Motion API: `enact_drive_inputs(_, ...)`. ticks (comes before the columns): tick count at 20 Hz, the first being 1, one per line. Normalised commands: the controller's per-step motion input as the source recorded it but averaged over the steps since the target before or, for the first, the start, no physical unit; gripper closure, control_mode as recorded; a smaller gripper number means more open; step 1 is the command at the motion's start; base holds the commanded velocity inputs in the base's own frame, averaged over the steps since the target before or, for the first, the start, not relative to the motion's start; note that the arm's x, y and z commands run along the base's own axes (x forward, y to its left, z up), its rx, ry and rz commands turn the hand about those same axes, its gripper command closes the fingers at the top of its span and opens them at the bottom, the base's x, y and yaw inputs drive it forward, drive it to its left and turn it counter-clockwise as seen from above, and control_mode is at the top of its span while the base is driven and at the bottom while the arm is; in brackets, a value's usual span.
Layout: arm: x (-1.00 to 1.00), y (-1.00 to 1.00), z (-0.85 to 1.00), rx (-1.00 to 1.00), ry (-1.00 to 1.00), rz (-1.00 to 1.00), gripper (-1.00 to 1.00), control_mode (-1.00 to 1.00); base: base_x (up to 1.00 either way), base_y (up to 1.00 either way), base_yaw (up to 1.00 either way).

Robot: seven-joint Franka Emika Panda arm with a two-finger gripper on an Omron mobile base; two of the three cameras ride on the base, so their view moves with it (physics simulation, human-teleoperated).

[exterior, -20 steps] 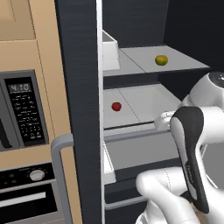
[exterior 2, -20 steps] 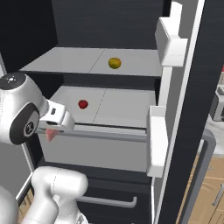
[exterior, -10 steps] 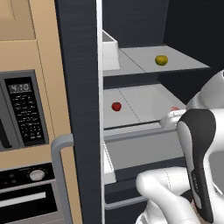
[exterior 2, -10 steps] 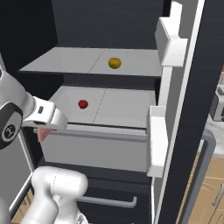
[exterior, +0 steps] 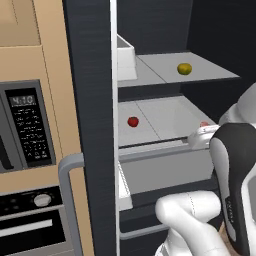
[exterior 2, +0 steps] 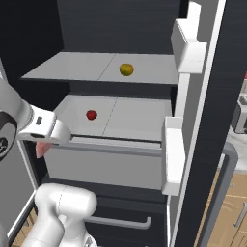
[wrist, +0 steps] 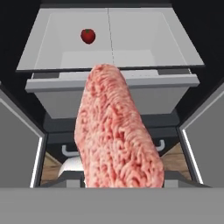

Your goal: Open the fridge, remove the orange, tomato, and steak, and place them on any counter.

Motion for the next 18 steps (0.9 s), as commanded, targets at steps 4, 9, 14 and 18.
enact_drive_inputs(4,0.00,0.00,0.00,0.00,0.00,0.00,1.00,1.00,-0.05,0.00,0.00)
enact_drive_inputs(9,0.00,0.00,0.00,0.00,0.00,0.00,1.00,1.00,-0.70,0.00,0.00)
enact_drive_inputs(14,0.00,0.00,0.00,0.00,0.00,0.00,1.00,1.00,-1.00,0.00,0.07)
enact_drive_inputs(18,0.00,0.00,0.00,0.00,0.00,0.00,1.00,1.00,-1.00,-0.04,0.10)
